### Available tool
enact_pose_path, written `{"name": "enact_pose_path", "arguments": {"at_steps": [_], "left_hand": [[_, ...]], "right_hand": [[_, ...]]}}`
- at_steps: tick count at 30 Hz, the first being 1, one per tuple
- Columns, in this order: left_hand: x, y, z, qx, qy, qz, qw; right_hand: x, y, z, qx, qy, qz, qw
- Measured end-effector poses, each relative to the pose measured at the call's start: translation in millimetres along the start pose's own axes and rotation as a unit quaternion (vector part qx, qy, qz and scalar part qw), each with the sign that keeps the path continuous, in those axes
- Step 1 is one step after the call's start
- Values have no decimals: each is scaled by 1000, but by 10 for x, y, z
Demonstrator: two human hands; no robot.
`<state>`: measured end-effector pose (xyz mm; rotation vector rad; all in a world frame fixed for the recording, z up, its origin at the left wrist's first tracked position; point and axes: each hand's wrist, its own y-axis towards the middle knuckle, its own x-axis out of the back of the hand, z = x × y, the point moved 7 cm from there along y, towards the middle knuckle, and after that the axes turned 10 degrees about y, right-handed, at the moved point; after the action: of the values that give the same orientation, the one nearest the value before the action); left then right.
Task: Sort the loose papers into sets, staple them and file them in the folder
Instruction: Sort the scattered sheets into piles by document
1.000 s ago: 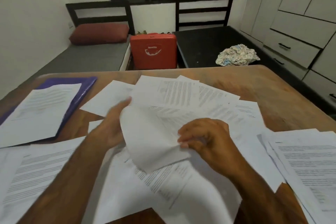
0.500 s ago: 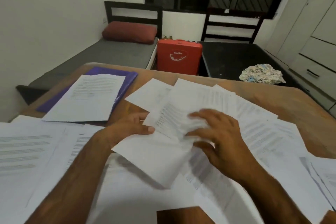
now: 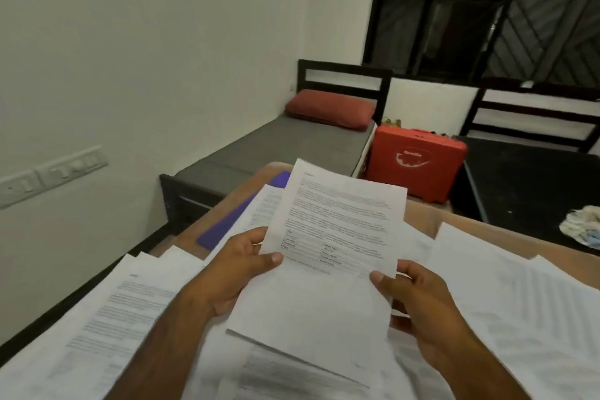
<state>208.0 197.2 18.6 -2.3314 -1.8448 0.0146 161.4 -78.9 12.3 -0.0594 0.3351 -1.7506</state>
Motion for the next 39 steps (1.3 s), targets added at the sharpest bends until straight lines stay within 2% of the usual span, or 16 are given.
{"name": "enact_pose_path", "arguments": {"at_steps": [4, 8, 9, 12, 13, 14, 17, 22, 27, 31, 34, 39], "left_hand": [[398, 274, -17, 25, 53, -48, 997], [741, 477, -74, 46, 165, -146, 974], [800, 472, -122, 45, 227, -176, 957], [847, 336, -377, 26, 453, -271, 849], [774, 292, -421, 11, 476, -271, 836], [659, 254, -425, -1, 478, -254, 840], [149, 158, -278, -7, 454, -163, 876], [-755, 57, -178, -19, 439, -75, 895], [-1668, -59, -129, -103, 459, -19, 882], [-2169, -173, 13, -153, 529, 4, 835], [-2321, -285, 235, -128, 569, 10, 812], [-2212, -313, 404, -50, 561, -25, 826]], "right_hand": [[-359, 463, 36, 10, -48, -15, 999], [-687, 952, -28, 1, -45, -31, 999], [-749, 1085, -81, 3, -51, -36, 998], [-871, 1378, -233, 6, -98, -50, 994], [-895, 1422, -251, 11, -111, -55, 992], [-897, 1442, -257, 18, -121, -62, 991], [-821, 1301, -161, 72, -183, -90, 976], [-350, 731, -140, 125, -280, -158, 939], [379, 85, -72, 143, -346, -143, 916], [1257, -374, -40, 147, -390, -166, 894], [1875, -648, -81, 125, -428, -187, 875], [2066, -651, -207, 143, -404, -123, 895]]}}
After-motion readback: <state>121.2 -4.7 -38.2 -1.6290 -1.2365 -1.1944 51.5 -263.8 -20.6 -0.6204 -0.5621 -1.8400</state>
